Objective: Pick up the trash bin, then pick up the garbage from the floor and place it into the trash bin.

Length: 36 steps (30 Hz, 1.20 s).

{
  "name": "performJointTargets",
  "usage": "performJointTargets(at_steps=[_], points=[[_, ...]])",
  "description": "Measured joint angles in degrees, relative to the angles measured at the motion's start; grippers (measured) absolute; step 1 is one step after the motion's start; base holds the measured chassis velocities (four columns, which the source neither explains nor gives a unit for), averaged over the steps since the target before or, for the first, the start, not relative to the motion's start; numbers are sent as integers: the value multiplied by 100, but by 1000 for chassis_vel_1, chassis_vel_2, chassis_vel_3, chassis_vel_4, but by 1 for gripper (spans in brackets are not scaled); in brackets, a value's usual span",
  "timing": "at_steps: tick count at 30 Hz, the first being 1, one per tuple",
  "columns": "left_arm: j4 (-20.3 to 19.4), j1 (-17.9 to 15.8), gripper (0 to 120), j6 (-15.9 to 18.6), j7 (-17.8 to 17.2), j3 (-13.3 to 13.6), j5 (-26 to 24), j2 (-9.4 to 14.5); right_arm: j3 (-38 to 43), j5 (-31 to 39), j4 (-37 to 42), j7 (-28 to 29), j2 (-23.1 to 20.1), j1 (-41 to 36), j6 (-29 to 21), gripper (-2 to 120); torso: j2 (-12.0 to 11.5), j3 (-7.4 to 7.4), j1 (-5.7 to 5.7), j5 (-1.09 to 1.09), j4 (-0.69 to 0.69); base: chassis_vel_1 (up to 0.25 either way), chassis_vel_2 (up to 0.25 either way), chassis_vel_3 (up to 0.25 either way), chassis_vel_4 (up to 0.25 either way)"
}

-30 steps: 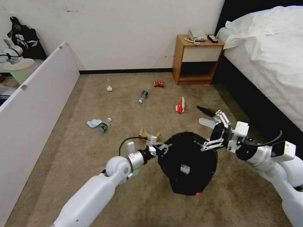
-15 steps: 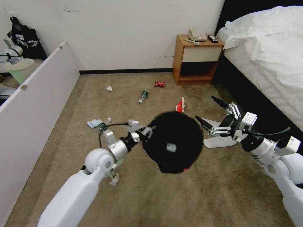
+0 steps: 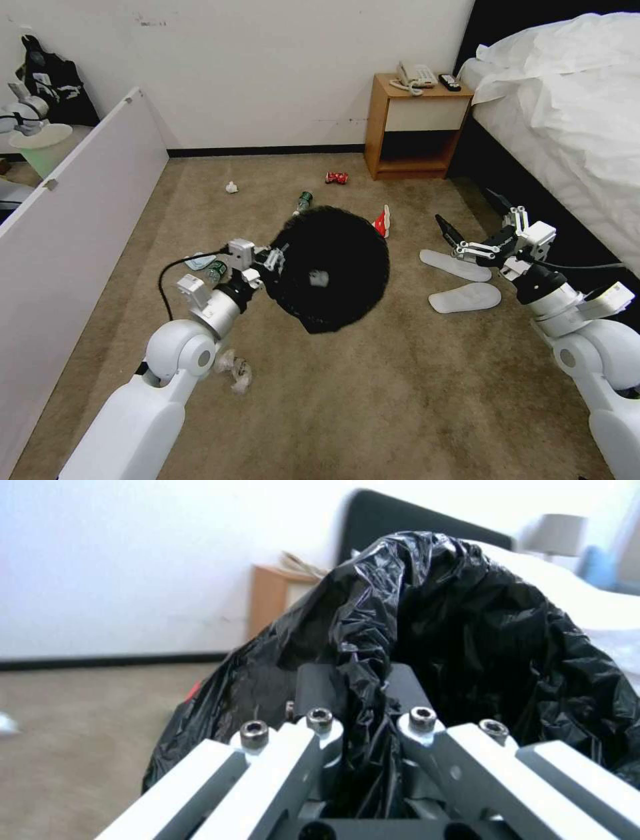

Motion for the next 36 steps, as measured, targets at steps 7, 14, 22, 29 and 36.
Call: performJointTargets(at_steps=[7, 14, 22, 29, 36], points=[[-238, 92, 4, -269, -314, -307, 355, -83, -124, -293, -31, 543, 144, -12, -211, 100, 0, 0, 0, 0, 1, 0, 0, 0, 0], [-472, 177, 4, -331, -406, -628, 513, -100, -201, -409, 112, 1524, 275, -30, -709, 100, 0, 0, 0, -1, 1, 0, 0, 0, 0], [-617, 263, 4, -316, -328, -858, 346, -57, -205, -565, 62, 1984, 323, -28, -743, 100, 0, 0, 0, 0, 1, 0, 0, 0, 0], [-626, 335, 4, -156, -309, -959, -46, -70, -217, -766, -14, 1894, 378, -17, -587, 100, 0, 0, 0, 0, 1, 0, 0, 0, 0], [-689, 433, 4, -5, -306, -1145, -505, -25, -216, -843, -43, 1647, 403, -65, -489, 100, 0, 0, 0, 0, 1, 0, 0, 0, 0]])
